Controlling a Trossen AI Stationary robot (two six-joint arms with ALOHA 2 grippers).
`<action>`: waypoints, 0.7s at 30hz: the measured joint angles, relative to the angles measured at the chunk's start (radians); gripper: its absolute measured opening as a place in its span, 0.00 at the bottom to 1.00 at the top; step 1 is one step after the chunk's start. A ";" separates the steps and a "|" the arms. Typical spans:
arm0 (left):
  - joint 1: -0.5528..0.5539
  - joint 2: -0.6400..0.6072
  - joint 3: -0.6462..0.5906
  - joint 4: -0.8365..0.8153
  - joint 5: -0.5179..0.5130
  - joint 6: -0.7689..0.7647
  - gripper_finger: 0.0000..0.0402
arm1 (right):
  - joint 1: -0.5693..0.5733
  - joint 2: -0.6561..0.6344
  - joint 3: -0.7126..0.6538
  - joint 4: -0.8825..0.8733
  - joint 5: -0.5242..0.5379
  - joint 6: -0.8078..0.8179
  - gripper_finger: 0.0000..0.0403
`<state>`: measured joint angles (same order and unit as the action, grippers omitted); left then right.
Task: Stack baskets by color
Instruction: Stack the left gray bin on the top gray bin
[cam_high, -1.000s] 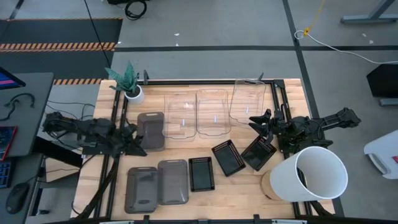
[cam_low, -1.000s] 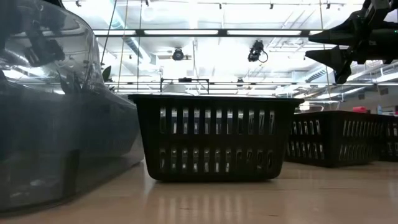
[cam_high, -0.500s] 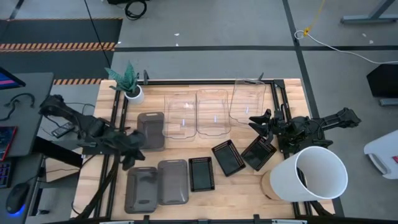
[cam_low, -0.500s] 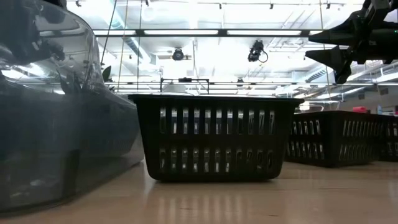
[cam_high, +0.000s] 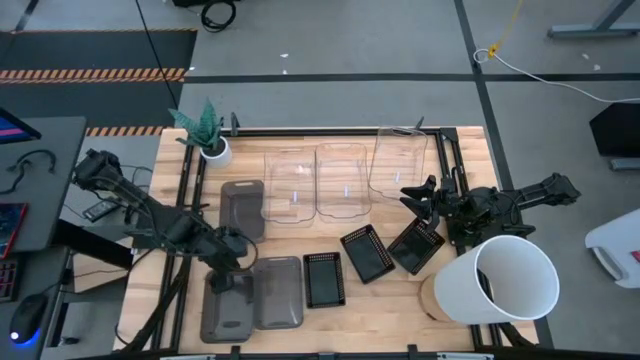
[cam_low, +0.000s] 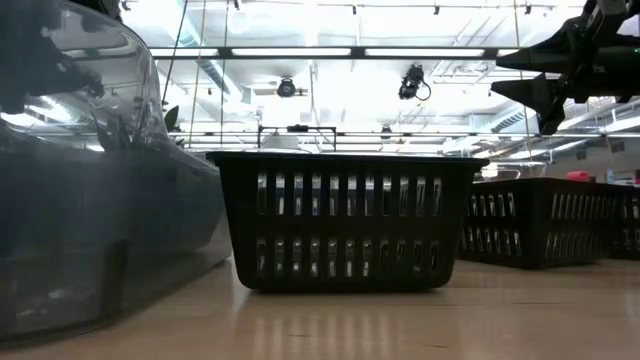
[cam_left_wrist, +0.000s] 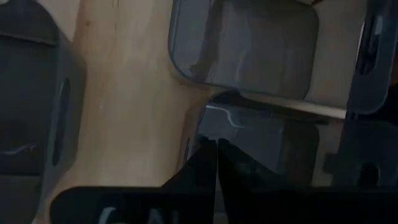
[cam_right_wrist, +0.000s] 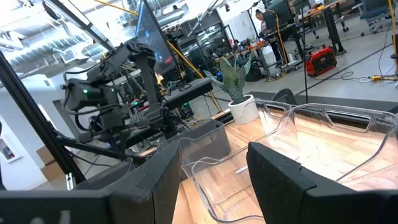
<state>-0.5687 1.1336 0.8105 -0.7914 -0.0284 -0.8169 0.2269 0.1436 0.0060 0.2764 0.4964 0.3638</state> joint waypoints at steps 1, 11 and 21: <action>0.008 0.010 0.001 0.000 0.022 0.000 0.06 | 0.000 0.000 0.000 0.000 0.000 0.000 0.47; -0.046 0.085 0.104 -0.084 0.051 -0.009 0.22 | 0.000 0.000 0.000 0.005 0.000 0.000 0.47; -0.104 0.271 0.199 -0.241 -0.012 0.126 0.41 | 0.000 0.000 0.000 0.006 0.000 0.000 0.47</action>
<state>-0.6724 1.4043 1.0098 -1.0328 -0.0406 -0.6909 0.2272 0.1436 0.0059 0.2829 0.4965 0.3637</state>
